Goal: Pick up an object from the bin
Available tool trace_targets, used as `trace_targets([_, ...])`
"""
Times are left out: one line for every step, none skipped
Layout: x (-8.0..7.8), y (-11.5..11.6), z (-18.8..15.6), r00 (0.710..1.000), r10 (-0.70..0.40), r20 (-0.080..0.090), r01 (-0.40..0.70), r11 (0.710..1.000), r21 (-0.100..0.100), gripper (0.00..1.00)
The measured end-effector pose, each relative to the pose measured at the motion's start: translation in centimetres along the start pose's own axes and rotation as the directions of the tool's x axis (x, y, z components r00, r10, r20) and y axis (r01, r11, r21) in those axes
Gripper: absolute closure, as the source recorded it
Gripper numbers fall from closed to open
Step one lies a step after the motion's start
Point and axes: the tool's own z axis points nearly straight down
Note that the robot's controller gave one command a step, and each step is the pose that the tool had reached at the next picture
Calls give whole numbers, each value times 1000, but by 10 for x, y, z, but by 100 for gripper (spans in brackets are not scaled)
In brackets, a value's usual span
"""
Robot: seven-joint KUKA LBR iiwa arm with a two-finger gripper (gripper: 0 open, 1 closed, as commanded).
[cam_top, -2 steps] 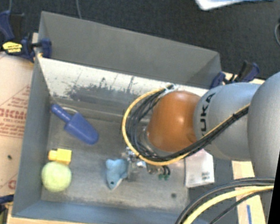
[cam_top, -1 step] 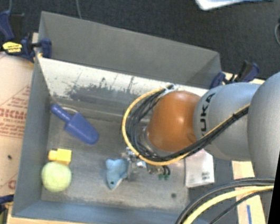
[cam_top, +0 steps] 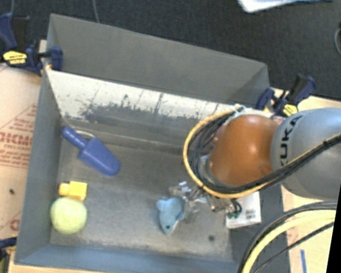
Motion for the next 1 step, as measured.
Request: trace_targets([-32, 8, -80, 1000, 14, -8, -14, 1000, -3, 100])
